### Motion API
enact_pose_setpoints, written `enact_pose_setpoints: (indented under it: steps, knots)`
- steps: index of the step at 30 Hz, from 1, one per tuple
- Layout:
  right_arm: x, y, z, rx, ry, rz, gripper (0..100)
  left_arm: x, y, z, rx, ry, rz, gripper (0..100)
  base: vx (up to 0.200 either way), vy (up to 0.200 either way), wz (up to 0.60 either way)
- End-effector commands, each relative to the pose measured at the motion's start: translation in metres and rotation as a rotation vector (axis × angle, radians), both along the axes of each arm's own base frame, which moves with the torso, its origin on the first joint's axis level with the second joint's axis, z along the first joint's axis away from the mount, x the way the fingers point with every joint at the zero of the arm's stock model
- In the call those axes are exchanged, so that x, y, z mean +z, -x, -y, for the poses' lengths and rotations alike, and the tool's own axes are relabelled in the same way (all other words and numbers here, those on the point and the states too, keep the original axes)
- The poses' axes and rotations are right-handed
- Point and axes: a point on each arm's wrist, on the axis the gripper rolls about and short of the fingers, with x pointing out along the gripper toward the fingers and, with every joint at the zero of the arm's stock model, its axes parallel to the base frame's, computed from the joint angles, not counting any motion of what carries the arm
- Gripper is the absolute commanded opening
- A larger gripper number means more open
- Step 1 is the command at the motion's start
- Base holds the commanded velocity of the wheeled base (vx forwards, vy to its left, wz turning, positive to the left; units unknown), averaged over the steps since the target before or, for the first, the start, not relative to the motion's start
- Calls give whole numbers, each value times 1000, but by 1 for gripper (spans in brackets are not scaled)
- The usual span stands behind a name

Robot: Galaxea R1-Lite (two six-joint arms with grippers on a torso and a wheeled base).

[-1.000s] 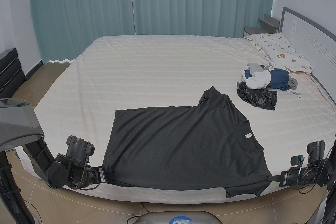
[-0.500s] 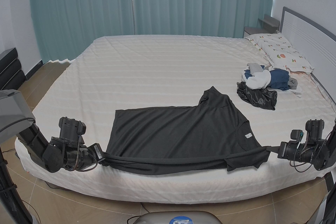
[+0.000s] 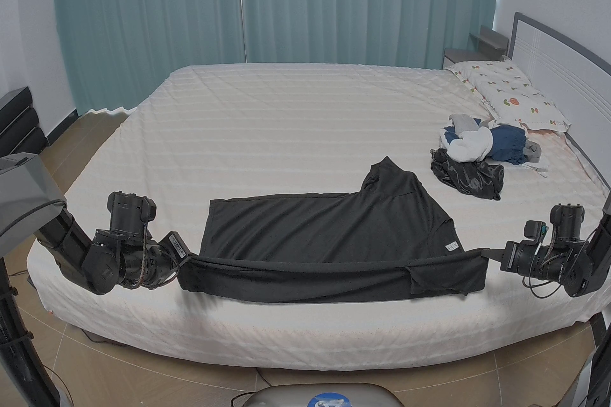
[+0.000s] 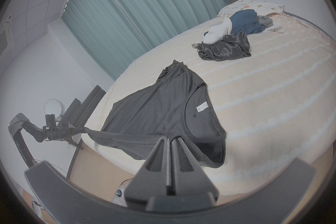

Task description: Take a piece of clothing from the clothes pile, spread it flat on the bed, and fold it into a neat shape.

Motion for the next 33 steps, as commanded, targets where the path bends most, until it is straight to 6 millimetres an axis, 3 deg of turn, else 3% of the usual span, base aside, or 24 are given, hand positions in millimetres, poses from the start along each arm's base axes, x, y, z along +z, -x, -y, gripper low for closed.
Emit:
enact_pose_setpoints:
  steps: [1,16,20,33]
  knots:
    - [-8,-9,0,4,-2,-12,0,-1,-7,0,7,3,6,0,0,0,0]
    - [-33,-40,-3,-8,18,-44,0,-30,-45,6,9,0,-10,0,0,0,0]
    - [-49,-57,-6,-34,17,-63,0,-42,-64,10,32,14,-4,0,0,0,0]
    - [-69,-81,-16,-67,-46,-89,0,-59,-86,12,57,-8,6,0,0,0,0]
